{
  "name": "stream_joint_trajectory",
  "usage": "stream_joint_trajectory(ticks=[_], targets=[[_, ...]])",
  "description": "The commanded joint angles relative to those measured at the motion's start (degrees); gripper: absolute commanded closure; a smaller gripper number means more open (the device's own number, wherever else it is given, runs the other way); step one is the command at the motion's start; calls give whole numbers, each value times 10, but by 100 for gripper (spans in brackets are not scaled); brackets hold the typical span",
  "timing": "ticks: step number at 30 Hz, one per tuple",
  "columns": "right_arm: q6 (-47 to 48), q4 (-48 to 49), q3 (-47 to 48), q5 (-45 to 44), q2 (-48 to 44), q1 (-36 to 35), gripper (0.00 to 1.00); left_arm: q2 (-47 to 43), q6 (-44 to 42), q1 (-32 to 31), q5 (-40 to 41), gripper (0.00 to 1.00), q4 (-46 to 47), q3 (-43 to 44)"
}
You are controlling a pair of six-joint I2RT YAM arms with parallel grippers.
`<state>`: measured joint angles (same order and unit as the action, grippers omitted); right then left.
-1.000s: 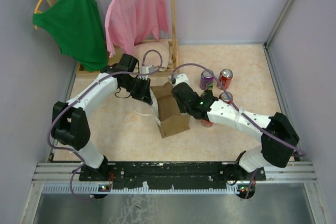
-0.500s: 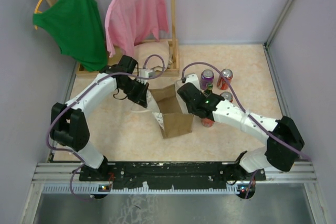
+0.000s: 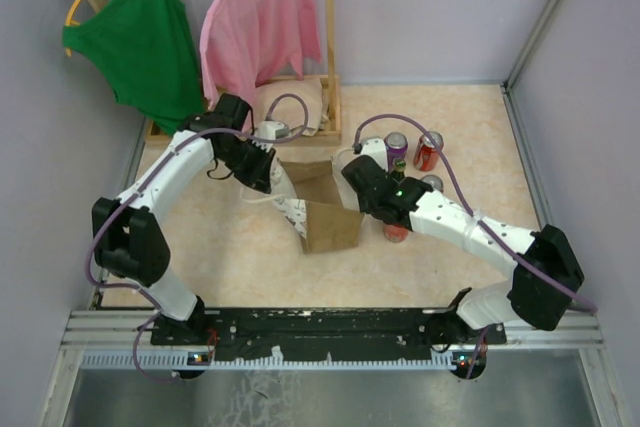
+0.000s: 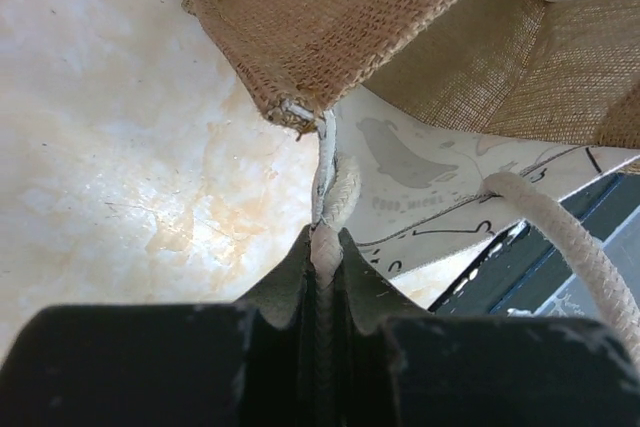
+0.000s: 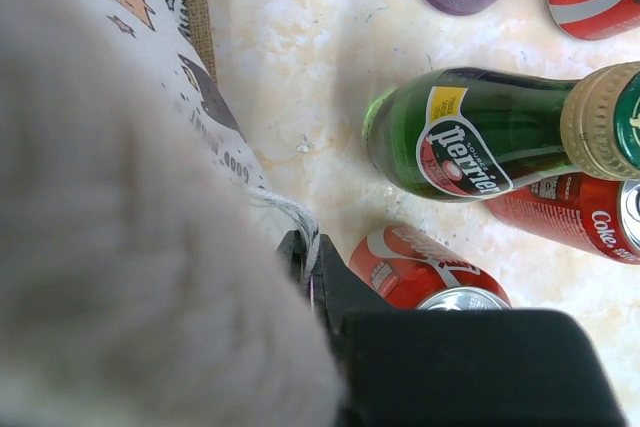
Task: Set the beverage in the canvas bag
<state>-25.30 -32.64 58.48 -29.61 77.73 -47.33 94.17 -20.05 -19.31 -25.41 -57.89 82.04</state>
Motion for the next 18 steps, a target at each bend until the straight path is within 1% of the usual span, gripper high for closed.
stream_joint_trajectory(ticks=[1,9,16,18], targets=[[5,-57,-15,-33,-19,9,100,9,-36,20,31,100,-14,37],[-9,-65,-5,10,-14,6,100,45,-21,8,8,100,-8,64],[-24,-64,-22,26,-21,-1,100,44,-10,-8,6,100,9,40],[-25,-65,-20,29,-21,-1,99,43,-10,-9,4,99,10,37]])
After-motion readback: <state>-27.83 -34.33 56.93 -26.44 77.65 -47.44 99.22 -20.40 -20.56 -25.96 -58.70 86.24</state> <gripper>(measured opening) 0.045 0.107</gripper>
